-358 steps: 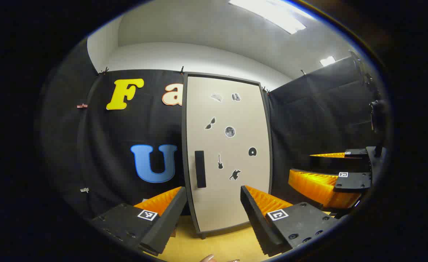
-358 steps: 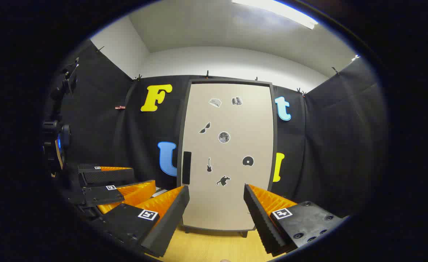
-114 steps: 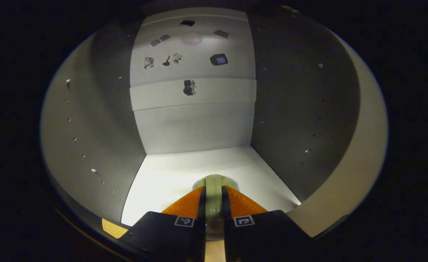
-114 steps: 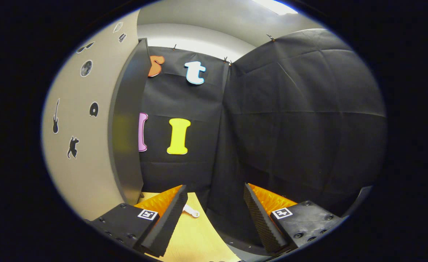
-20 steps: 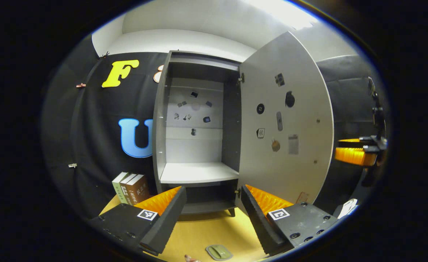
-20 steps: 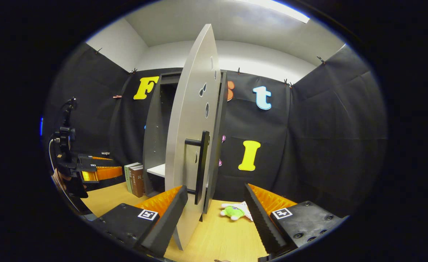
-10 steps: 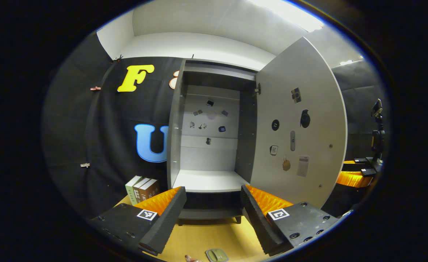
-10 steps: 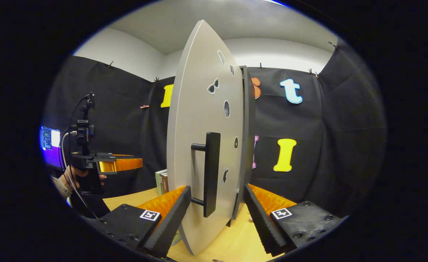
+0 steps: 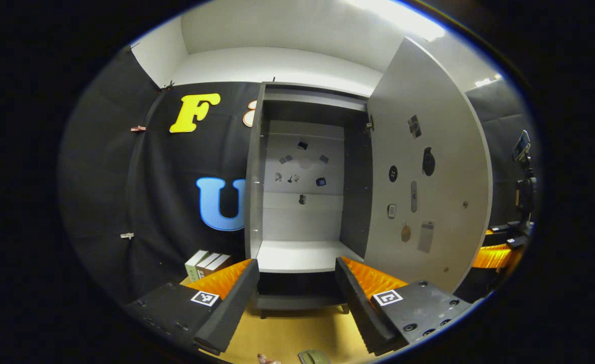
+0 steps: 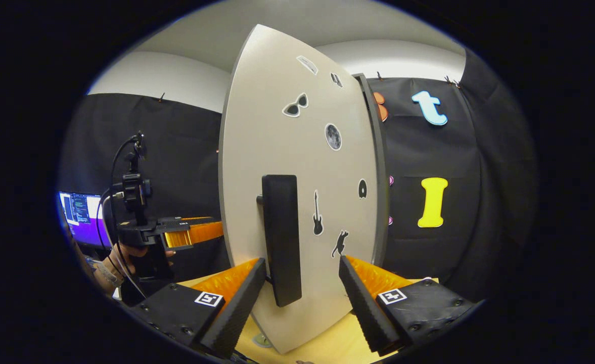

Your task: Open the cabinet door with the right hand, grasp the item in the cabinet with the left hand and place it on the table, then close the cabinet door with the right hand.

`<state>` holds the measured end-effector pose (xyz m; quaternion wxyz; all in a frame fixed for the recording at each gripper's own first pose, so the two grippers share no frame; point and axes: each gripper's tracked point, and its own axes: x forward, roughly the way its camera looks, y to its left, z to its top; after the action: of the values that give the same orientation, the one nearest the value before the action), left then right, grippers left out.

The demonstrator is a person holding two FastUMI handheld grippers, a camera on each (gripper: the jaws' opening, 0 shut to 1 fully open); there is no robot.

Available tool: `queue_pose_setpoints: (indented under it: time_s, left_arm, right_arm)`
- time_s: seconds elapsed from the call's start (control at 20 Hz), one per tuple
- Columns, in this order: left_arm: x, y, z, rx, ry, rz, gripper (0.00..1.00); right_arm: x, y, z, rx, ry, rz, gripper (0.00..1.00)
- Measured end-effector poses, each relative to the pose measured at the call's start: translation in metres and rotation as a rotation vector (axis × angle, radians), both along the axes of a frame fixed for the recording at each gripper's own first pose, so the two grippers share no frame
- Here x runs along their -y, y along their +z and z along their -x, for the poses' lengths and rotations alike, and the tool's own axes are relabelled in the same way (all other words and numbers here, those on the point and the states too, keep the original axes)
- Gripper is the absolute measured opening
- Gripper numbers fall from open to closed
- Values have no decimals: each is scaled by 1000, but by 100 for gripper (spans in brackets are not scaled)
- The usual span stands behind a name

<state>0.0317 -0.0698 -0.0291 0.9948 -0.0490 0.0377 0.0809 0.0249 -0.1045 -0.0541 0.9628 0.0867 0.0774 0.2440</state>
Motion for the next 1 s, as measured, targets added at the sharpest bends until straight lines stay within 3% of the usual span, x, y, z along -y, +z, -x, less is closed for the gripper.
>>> queue_pose_setpoints:
  time_s: [0.35, 0.55, 0.75, 0.85, 1.0]
  left_arm:
    - [-38, 4, -12, 19, -128, -15, 95]
    - [-72, -8, -1, -10, -129, -1, 93]
    - [-99, 1, 13, 3, -121, -6, 93]
    - [-106, 4, 19, 12, -109, -17, 95]
    - [-97, 6, 19, 31, -130, 9, 95]
  right_arm:
    - [-52, -2, -24, 20, -91, -6, 95]
    - [-95, -7, -51, 49, -100, -2, 95]
    - [-136, 1, -61, 71, -50, -54, 98]
    - [-134, 1, -59, 75, -57, -40, 98]
    - [-108, 1, -56, 93, -136, 11, 98]
